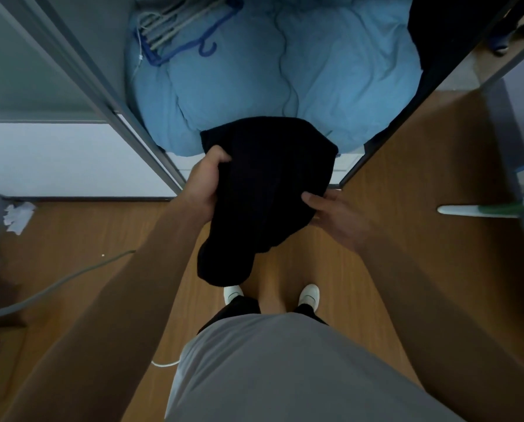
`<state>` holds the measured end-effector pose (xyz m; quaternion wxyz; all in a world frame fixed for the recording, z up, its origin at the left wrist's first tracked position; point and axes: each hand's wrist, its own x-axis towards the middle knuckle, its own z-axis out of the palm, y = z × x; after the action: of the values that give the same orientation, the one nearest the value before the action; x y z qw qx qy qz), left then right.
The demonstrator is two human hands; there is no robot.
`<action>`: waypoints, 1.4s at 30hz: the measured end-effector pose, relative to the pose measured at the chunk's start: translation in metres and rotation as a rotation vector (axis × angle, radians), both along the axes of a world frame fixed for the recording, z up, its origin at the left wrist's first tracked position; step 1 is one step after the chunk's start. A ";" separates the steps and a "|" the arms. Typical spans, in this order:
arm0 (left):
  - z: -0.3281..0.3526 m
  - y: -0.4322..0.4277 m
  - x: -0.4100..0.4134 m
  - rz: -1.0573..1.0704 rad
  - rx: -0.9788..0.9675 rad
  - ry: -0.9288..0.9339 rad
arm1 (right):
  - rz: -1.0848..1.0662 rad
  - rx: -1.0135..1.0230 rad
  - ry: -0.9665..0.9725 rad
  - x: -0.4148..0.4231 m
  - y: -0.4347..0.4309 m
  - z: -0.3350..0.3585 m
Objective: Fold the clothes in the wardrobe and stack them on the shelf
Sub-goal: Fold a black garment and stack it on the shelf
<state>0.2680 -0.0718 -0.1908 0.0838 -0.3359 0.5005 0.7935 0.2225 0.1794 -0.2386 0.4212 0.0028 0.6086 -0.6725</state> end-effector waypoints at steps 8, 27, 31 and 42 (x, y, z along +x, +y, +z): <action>-0.008 -0.058 0.008 -0.148 -0.317 -0.089 | -0.353 0.017 -0.054 -0.015 -0.049 0.047; 0.119 -0.165 -0.079 -0.288 -1.190 0.533 | -0.041 0.706 1.036 -0.102 -0.160 0.186; 0.146 -0.174 -0.112 -0.144 -1.331 0.608 | -0.165 0.928 1.329 -0.138 -0.175 0.208; 0.243 -0.215 -0.268 0.188 -0.994 0.782 | -0.429 -0.254 0.849 -0.310 -0.234 0.290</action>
<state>0.0000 -0.2869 0.0523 -0.3409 -0.0629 0.7707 0.5346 -0.0877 -0.0551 0.0518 -0.0150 -0.1979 0.6253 -0.7547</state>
